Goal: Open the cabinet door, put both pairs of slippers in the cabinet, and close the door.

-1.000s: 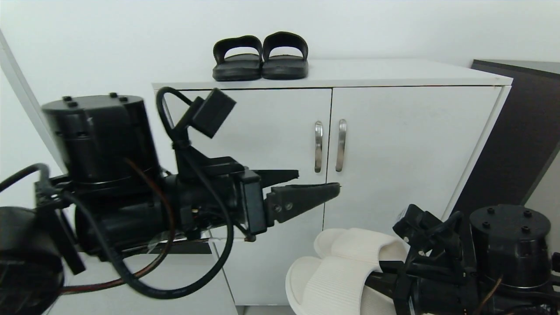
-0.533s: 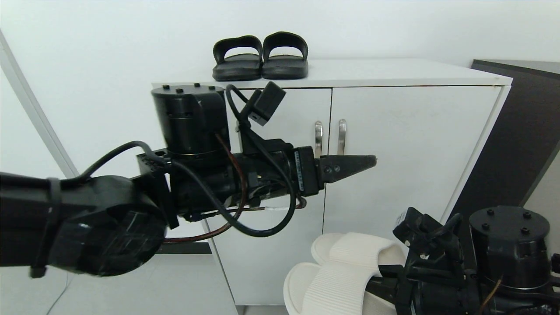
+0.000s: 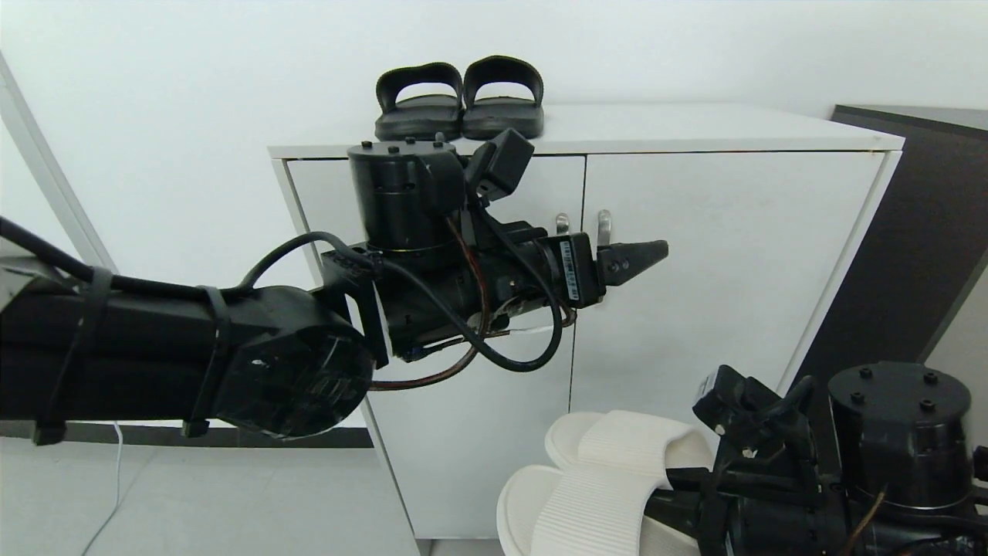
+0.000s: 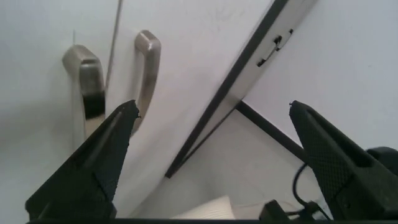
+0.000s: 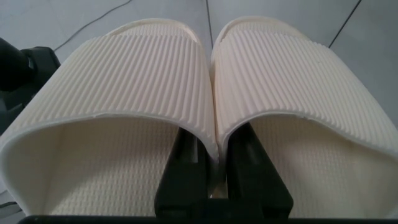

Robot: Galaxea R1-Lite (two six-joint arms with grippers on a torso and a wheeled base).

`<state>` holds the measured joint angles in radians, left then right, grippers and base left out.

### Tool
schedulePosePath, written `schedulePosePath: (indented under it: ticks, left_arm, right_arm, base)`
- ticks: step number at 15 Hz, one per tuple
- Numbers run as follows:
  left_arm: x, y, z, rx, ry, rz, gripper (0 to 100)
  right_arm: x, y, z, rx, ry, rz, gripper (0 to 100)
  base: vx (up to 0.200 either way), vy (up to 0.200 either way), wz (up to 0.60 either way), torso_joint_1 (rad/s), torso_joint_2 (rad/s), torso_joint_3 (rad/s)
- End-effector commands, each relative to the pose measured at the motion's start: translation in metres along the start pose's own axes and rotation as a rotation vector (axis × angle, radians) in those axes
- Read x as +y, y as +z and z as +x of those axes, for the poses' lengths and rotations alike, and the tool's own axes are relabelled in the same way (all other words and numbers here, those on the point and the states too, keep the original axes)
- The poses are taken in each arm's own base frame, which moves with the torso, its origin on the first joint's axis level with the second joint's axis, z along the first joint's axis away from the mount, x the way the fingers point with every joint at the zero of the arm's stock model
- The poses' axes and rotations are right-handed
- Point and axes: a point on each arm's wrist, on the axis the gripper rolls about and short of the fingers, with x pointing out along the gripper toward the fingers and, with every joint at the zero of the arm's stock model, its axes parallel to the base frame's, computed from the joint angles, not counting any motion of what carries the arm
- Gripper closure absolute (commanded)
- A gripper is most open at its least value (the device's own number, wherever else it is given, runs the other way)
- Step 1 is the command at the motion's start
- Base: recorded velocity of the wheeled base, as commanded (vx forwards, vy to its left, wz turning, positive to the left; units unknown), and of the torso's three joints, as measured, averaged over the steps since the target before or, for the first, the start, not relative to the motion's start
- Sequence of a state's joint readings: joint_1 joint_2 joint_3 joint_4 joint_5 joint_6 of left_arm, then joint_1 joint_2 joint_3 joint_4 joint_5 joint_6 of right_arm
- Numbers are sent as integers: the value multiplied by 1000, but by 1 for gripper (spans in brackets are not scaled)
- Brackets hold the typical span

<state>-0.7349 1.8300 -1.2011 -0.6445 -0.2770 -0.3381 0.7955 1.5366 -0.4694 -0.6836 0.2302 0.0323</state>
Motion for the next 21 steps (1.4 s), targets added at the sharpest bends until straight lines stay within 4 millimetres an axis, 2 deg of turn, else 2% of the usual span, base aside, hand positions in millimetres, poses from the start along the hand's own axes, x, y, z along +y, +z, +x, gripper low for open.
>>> schedulePosePath:
  ticks: [1,7,9,10,17,21]
  left_arm:
    - [5,-2,8,0,19,4,0]
    - [17,-14,28,22,35,-4,0]
    - [18,-14,29,22,35,-5,0]
    - [18,-15,29,24,35,-6,100]
    - [9,-9,10,20,33,-9,100]
    - [-4,-13,-9,39,15,-11,100]
  right_arm:
    - [0,0,0,0,0,0,100]
    - [0,-1,-1,-14,-2,-5,100]
    - [0,-1,-1,-14,-2,-5,100]
    - [0,-1,-1,-14,-2,-5,100]
    - [3,-3,-2,-5,11,-5,100]
    - [9,-10,-11,6,120,-11,100]
  base:
    - [0,0,0,0,0,0]
    - [0,0,0,0,0,0]
    - [0,0,0,0,0,0]
    - [0,0,0,0,0,0]
    - [0,0,0,0,0,0]
    - [0,0,0,0,0,0]
